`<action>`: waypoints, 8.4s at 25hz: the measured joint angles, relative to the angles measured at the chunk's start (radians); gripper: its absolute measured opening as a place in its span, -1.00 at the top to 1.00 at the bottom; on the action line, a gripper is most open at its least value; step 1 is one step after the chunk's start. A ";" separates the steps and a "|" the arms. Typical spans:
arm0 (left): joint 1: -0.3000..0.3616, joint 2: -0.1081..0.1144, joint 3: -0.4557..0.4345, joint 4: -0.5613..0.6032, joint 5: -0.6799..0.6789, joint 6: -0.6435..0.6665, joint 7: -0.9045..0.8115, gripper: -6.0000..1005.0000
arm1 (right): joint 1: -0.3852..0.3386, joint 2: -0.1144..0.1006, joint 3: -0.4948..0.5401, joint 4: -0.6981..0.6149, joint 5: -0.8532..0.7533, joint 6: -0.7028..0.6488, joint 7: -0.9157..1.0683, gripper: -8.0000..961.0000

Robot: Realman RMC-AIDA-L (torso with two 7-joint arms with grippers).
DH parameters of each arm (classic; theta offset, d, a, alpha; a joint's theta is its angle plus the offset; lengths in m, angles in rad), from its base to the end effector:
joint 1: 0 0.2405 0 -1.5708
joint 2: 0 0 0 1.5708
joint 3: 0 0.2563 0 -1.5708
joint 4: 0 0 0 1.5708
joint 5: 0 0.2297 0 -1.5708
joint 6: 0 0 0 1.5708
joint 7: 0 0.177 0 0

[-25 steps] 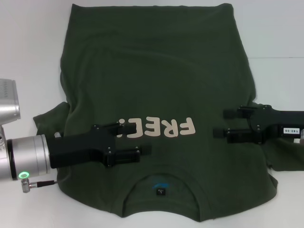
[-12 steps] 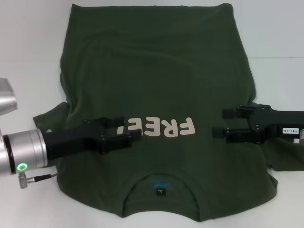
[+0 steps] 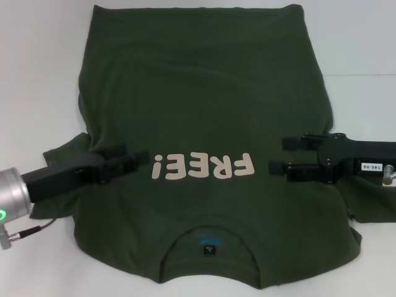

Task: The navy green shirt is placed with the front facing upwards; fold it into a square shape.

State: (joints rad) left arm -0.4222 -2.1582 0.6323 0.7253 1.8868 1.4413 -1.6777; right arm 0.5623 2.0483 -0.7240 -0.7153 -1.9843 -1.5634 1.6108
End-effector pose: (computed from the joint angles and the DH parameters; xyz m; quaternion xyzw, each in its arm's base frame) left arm -0.2816 0.3561 -0.0233 -0.8388 -0.4005 -0.3196 0.1842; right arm 0.2461 0.3752 -0.0091 -0.9250 0.2735 0.2389 0.1116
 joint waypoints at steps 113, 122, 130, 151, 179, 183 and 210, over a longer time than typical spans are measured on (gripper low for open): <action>0.033 0.056 -0.202 0.102 0.264 -0.396 -0.099 0.95 | 0.025 0.036 0.003 0.028 0.062 -0.001 0.013 -0.79; 0.026 0.066 -0.208 0.123 0.283 -0.424 -0.099 0.92 | 0.026 0.038 0.003 0.037 0.062 -0.004 0.015 -0.79; 0.012 0.071 -0.204 0.139 0.293 -0.443 -0.095 0.90 | 0.027 0.038 0.003 0.041 0.062 -0.006 0.015 -0.78; 0.012 0.067 -0.197 0.196 0.295 -0.282 -0.126 0.83 | 0.028 0.038 0.003 0.054 0.063 -0.002 0.015 -0.77; -0.138 -0.002 -0.040 0.114 0.306 -0.152 -0.303 0.74 | 0.025 0.038 -0.004 0.056 0.064 -0.001 0.001 -0.75; -0.163 -0.004 -0.034 0.033 0.298 -0.210 -0.303 0.73 | 0.025 0.038 -0.005 0.056 0.064 -0.001 0.001 -0.75; -0.126 -0.006 -0.037 0.011 0.263 -0.448 -0.282 -0.76 | 0.028 0.033 0.003 0.053 0.064 -0.001 0.010 -0.73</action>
State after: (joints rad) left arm -0.5477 -2.1644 0.5954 0.7360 2.1495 0.9935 -1.9601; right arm 0.5903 2.0813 -0.7210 -0.6623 -1.9205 -1.5646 1.6211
